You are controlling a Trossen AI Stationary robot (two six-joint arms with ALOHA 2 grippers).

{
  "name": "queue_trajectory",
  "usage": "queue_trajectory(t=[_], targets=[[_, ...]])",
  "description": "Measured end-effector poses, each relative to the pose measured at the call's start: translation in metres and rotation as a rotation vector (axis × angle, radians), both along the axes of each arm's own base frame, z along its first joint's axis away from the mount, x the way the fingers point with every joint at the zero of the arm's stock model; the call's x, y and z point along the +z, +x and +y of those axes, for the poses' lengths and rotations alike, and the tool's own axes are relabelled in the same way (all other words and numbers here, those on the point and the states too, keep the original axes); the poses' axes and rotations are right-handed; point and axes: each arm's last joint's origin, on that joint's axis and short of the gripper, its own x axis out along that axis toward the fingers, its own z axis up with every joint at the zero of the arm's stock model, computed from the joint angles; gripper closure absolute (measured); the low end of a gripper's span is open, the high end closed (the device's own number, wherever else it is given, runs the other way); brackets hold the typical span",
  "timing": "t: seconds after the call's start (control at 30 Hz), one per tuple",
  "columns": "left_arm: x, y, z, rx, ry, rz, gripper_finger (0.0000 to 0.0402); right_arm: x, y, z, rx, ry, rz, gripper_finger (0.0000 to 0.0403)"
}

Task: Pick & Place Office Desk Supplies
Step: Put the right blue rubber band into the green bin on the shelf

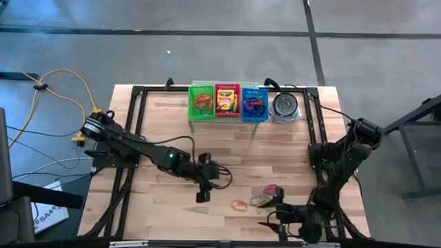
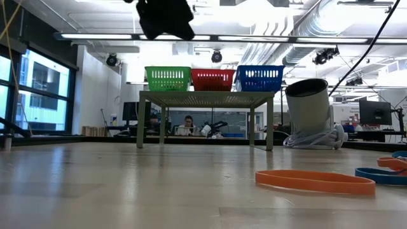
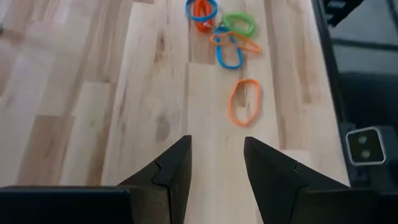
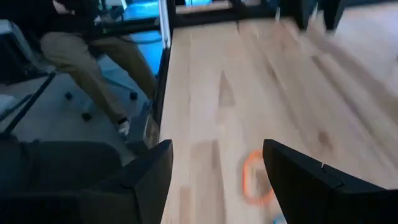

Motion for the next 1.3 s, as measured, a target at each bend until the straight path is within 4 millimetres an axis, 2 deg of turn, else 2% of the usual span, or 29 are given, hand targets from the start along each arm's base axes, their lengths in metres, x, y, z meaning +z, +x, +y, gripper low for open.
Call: queue_trajectory(t=[0.17, 0.33, 0.5, 0.63, 0.8, 0.97, 1.07, 1.3], targets=[[-0.013, 0.0, -0.004, 0.016, -0.056, -0.048, 0.0261, 0.008, 0.016, -0.006, 0.047, -0.105, -0.063, 0.0163], [-0.03, -0.003, -0.009, 0.055, -0.119, -0.04, 0.0261, 0.006, 0.024, -0.011, 0.102, -0.093, -0.02, 0.0165], [-0.035, -0.008, -0.016, 0.067, -0.16, -0.028, 0.0261, 0.005, 0.018, -0.012, 0.137, -0.119, 0.026, 0.0181], [-0.035, -0.011, -0.024, 0.046, -0.164, -0.032, 0.0261, -0.004, 0.009, -0.014, 0.194, -0.175, 0.141, 0.0196], [-0.034, -0.013, -0.029, 0.053, -0.123, -0.061, 0.0261, -0.018, -0.002, -0.023, 0.123, -0.061, 0.365, 0.0215], [-0.033, -0.011, -0.025, 0.085, -0.052, -0.09, 0.0261, -0.025, -0.01, -0.026, 0.06, 0.118, 0.562, 0.0232], [-0.033, -0.009, -0.02, 0.098, -0.04, -0.094, 0.0261, -0.024, -0.009, -0.025, 0.054, 0.158, 0.562, 0.0237], [-0.033, -0.006, -0.013, 0.121, -0.038, -0.095, 0.0261, -0.025, -0.009, -0.027, 0.034, 0.127, 0.548, 0.0237]])
